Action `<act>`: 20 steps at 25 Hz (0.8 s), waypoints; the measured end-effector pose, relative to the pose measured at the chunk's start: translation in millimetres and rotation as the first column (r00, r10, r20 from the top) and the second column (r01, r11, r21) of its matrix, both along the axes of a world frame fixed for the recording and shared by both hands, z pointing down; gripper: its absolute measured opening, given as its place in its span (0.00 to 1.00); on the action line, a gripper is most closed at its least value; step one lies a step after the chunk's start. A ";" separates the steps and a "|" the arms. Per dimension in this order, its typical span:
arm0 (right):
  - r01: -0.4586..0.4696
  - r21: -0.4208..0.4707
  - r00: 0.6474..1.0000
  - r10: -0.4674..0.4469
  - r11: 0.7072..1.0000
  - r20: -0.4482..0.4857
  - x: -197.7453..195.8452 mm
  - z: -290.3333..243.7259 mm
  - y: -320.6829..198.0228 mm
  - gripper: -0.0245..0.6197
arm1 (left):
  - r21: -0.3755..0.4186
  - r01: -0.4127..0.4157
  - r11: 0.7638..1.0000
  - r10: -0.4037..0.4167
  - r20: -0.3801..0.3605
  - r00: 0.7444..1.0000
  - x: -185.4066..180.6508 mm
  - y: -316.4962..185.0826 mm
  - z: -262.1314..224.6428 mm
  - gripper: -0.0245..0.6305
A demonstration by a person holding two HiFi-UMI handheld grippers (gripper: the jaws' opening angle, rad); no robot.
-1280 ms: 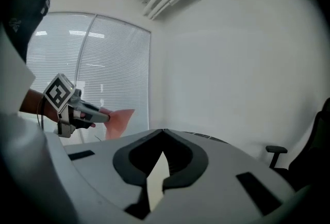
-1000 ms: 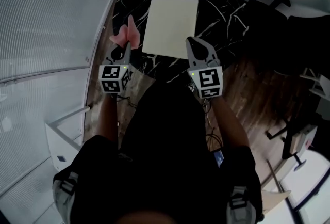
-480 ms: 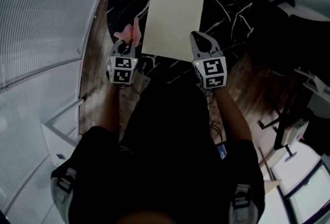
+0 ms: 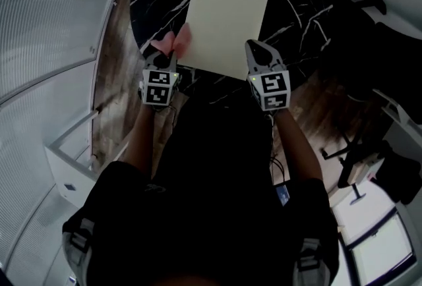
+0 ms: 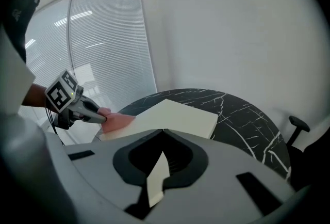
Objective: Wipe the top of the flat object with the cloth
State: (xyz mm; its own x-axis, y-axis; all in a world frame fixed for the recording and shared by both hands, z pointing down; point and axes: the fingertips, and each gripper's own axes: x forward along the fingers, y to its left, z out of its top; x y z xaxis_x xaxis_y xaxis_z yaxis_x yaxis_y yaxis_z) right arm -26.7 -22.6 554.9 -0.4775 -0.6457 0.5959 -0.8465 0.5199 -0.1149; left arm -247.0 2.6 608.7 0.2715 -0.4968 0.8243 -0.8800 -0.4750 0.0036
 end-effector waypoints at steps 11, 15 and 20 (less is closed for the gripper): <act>0.149 -0.058 0.988 -0.146 0.987 0.057 -1.0 30.3 2.1 0.03 | -0.048 0.144 0.988 -0.144 0.002 0.990 23.8 13.2 15.6 0.07; 0.170 -0.066 0.984 -0.165 0.983 0.070 0.3 31.1 8.0 0.03 | -0.072 0.203 0.976 -0.207 -0.053 0.977 30.1 18.5 20.4 0.07; 0.186 -0.070 0.980 -0.180 0.980 0.081 1.0 31.4 7.7 0.03 | -0.065 0.228 0.972 -0.231 -0.042 0.972 33.4 19.6 22.6 0.07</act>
